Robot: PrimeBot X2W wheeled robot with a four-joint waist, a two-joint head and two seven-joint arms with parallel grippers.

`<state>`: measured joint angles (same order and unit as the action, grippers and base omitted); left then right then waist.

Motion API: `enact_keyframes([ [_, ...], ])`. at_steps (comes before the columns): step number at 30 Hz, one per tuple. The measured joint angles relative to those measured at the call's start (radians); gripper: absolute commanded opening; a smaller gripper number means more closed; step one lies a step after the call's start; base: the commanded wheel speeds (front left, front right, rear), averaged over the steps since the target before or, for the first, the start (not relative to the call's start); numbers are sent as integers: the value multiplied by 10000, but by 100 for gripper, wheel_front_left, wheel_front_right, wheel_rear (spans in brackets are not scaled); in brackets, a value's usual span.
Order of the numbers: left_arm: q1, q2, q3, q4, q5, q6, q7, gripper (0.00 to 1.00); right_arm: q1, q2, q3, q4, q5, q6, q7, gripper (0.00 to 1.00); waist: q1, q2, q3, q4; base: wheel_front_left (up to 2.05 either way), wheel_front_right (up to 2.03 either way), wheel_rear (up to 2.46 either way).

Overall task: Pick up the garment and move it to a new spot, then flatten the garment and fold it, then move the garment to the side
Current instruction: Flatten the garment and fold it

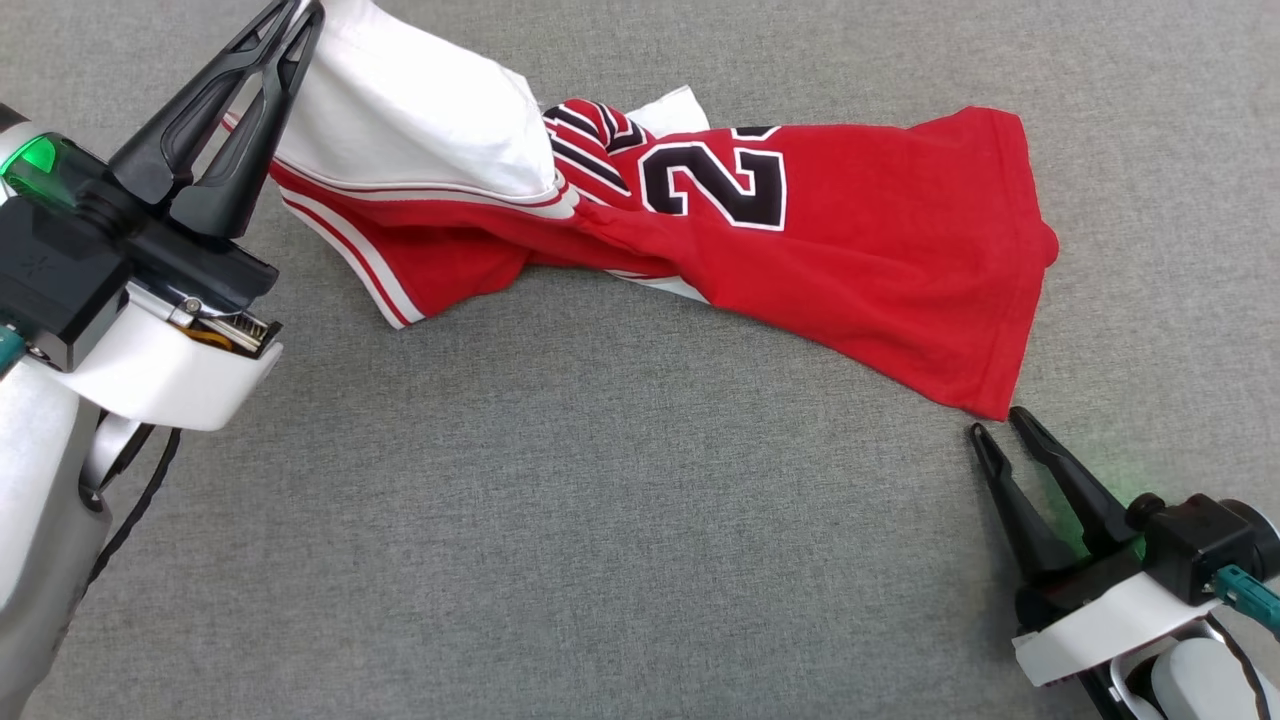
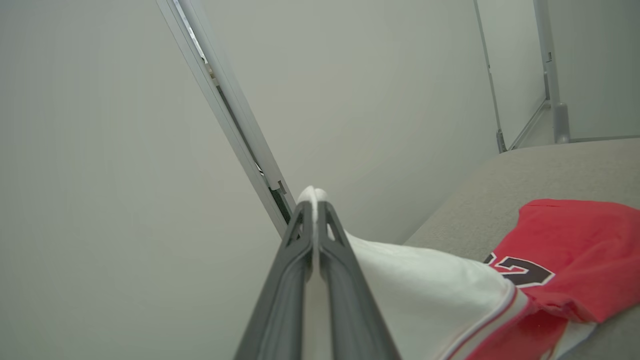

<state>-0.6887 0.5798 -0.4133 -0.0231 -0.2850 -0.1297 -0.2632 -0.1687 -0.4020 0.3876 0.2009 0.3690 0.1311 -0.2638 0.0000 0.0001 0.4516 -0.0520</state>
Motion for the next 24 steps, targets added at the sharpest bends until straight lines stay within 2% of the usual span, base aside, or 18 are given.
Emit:
enact_keyframes([
  [3,35,-2,59,-23,-29,0,-2,0,-160,44,56,84,-107,0,0,53,0,-1,92,46,0,0,0],
  [7,39,-12,56,-33,-29,0,0,0,-345,94,113,125,-209,0,0,44,0,0,184,123,0,0,0],
  [8,39,-12,52,-35,-29,0,0,0,-374,105,123,123,-219,0,0,37,0,0,200,146,0,0,0],
  [9,39,-13,52,-33,-29,0,-2,0,-380,105,132,121,-272,0,0,25,0,-1,214,171,0,0,0],
  [10,40,-21,44,-29,-29,0,0,0,-380,104,136,107,-297,0,-2,0,0,-1,222,196,0,0,0],
  [15,47,-71,98,-38,-6,-2,0,0,-364,100,-81,-201,-458,0,2,0,0,-1,197,270,0,0,0],
  [20,-3,-311,443,-529,-408,-2,-2,0,-476,161,-922,-1567,65,0,0,0,0,0,-10,214,0,0,0],
  [21,-356,-284,439,-744,-748,-2,0,0,-965,-13,-1143,-2082,462,0,2,0,0,0,-51,134,0,0,0],
  [24,-1498,90,69,-890,-1037,-2,-2,0,-2331,-750,-1319,-2332,803,0,0,0,0,0,-51,16,0,0,0],
])
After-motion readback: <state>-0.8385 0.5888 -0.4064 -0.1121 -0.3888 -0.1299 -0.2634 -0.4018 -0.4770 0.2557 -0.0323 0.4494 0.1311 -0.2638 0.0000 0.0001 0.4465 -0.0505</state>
